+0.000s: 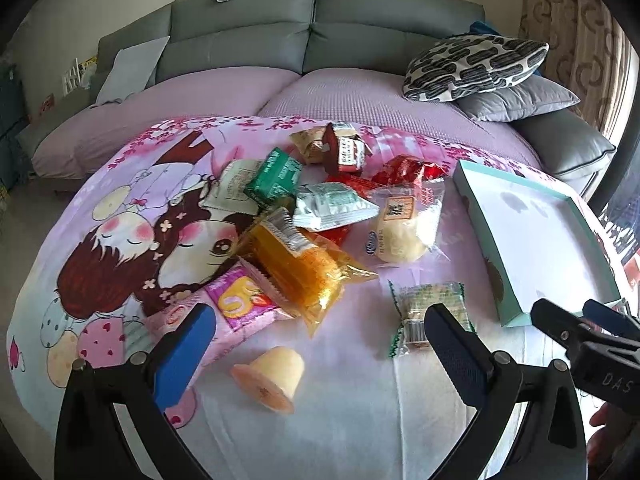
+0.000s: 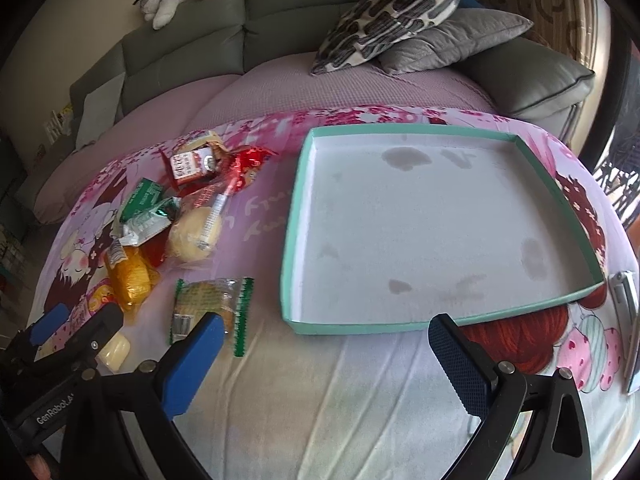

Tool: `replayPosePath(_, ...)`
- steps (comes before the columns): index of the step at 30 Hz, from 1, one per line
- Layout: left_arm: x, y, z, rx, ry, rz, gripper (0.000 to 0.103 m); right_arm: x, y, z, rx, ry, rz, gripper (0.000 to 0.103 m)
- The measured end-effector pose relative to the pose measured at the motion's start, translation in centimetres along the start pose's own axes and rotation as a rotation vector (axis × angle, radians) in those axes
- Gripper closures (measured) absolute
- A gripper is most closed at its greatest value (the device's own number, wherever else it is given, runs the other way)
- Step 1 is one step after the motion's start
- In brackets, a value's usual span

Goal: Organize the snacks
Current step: 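Grasp the round biscuit packet with the right tool while the left tool grasps the orange jelly cup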

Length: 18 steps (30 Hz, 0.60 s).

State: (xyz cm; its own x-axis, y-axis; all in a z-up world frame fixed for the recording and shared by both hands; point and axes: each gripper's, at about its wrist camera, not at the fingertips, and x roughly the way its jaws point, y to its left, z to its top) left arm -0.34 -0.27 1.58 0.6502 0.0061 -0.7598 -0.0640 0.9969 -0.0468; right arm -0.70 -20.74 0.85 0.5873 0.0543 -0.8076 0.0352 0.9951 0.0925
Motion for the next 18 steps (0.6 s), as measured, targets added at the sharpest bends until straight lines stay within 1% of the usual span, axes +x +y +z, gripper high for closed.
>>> replayPosePath(5, -0.6, 1.7, 0.2, 0.004, 0.03, 0.042, 0.0, 1.1, 2.4, -0.1, -0.037, 0.029, 0.042, 0.0)
replayPosePath(7, -0.9, 2.6, 0.3, -0.003, 0.034, 0.044, 0.0, 1.5, 3.5, -0.2, -0.058, 0.04, 0.056, 0.0)
replayPosePath(11, -0.7, 4.7, 0.1, -0.035, 0.056, 0.075, 0.0, 2.0, 5.7, -0.4, -0.093, 0.049, 0.076, 0.0)
replayPosePath(14, 0.0, 5.8, -0.4, -0.058, 0.093, 0.077, 0.0, 2.7, 7.4, -0.6, -0.129, 0.062, 0.09, 0.0)
replayPosePath(18, 0.6, 6.8, -1.1, -0.088, 0.127, 0.059, 0.0, 3.7, 8.8, -1.0, -0.165, 0.085, 0.08, 0.0)
